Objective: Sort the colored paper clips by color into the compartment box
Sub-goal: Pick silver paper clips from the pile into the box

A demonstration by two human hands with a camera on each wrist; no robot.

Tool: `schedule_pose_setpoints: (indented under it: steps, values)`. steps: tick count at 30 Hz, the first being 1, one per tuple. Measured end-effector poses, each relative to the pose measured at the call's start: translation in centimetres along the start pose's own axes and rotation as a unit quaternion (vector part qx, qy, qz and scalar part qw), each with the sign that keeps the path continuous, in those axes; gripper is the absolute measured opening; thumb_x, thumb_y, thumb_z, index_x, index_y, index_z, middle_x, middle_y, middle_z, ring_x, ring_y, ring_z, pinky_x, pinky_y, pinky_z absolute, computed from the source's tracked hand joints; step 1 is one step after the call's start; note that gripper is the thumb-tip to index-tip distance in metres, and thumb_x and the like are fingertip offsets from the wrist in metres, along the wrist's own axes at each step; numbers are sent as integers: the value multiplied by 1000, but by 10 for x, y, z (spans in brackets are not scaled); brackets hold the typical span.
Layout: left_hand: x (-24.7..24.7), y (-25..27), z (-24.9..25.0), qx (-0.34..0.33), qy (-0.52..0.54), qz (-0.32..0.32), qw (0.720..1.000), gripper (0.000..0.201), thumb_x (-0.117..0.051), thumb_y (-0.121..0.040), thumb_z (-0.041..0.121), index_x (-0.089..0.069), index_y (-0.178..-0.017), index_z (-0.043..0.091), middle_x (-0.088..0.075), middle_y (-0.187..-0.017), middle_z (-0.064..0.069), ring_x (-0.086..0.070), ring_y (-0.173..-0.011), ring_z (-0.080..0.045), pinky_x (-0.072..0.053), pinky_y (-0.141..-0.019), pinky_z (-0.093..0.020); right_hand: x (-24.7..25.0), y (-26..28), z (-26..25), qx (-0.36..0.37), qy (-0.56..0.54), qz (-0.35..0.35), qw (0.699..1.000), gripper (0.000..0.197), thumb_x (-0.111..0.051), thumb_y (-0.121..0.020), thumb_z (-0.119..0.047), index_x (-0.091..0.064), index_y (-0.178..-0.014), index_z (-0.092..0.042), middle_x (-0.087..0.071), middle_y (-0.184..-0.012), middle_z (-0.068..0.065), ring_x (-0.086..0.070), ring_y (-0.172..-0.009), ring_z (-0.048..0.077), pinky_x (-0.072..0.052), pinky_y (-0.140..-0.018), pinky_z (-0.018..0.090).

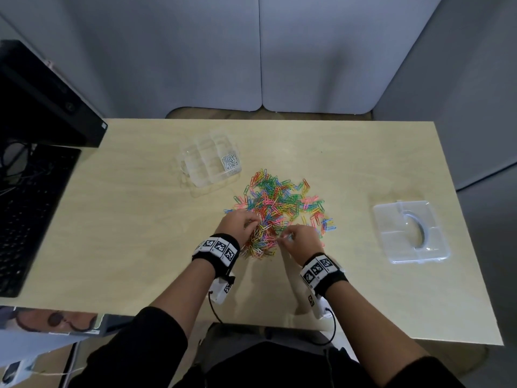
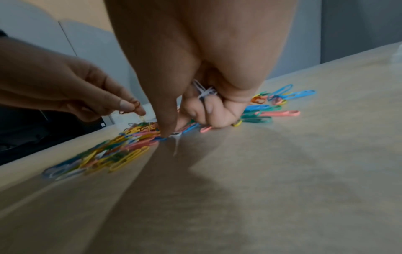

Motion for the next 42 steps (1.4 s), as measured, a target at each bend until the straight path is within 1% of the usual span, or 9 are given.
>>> schedule_pose_setpoints:
  steps: [6,10,16,20,26,30,35,38,42]
  values:
    - [9,-1,-7,40,-38,60,997,38,-64,-85,7,-67,-118,24,-68,-119,0,-62,-107,-21,-51,-94,-34,11,-2,9,26,-52,-36,998,13,-68,-91,-25,-71,-84,-14,-65,-82,-3,-58,-78,13,-39,-69,24]
    - [3,-5,13,-20,-56,37,998,7,-68,-82,22,-67,-88,27,-66,-96,4,-61,-94,-19,-54,-83,-37,19,-6,14,-4,-197,-75,978,13,-70,-91,-25,-68,-80,-17,-70,-79,-4,-65,-75,9,-50,-73,25]
    - [-8,-15,28,25,-152,-34,987,20,-67,-88,38,-74,-93,21,-66,-98,2,-62,-94,-19,-54,-84,-35,25,2,2,-142,-501,-154,840,22,-58,-95,-1,-67,-115,-3,-66,-81,9,-63,-71,16,-50,-63,23]
    - [-5,-16,19,42,-71,-49,995,20,-65,-91,35,-77,-96,20,-70,-101,2,-63,-92,-18,-54,-85,-33,26,1,-4,-187,-583,-180,770,20,-59,-97,-21,-66,-99,-2,-62,-76,5,-59,-68,17,-47,-60,24]
    - [11,-15,9,21,86,-49,995,23,-71,-87,33,-77,-97,13,-63,-84,7,-51,-73,-4,-39,-69,-19,16,-13,1,-198,-469,-78,857,22,-72,-89,-23,-69,-88,-1,-53,-57,-1,-44,-52,16,-35,-49,25]
    - [14,-16,1,32,140,-38,989,21,-77,-81,34,-78,-85,13,-61,-66,13,-51,-58,4,-38,-60,-12,24,-14,-14,-87,-341,-63,934,21,-74,-87,-28,-74,-97,-9,-70,-87,-11,-53,-53,1,-44,-54,22]
    - [12,-15,3,18,156,-93,983,23,-71,-87,35,-78,-88,13,-45,-51,7,-42,-56,-14,-39,-59,-27,31,-12,-37,47,-248,-78,964,21,-71,-90,-33,-76,-89,-13,-73,-77,-2,-64,-64,4,-47,-62,15]
    - [13,-14,6,18,176,-108,978,28,-64,-92,37,-77,-93,12,-48,-56,5,-42,-56,-13,-38,-59,-26,31,-15,-32,37,-240,-27,970,20,-71,-89,-33,-76,-82,-15,-73,-78,-6,-67,-72,6,-51,-69,24]
    - [10,-13,5,34,214,-119,969,24,-70,-85,44,-77,-95,23,-66,-75,5,-58,-69,-6,-48,-72,-21,32,-18,-29,-14,-293,15,956,22,-72,-89,-30,-69,-70,-20,-55,-48,-19,-50,-49,-3,-42,-62,24]
Point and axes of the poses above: each hand's wrist, its own y-axis away from the middle knuckle, its own x-axis out of the back of the hand, z = x × y, the point moved 2 cm from there along -y, towards the middle knuckle
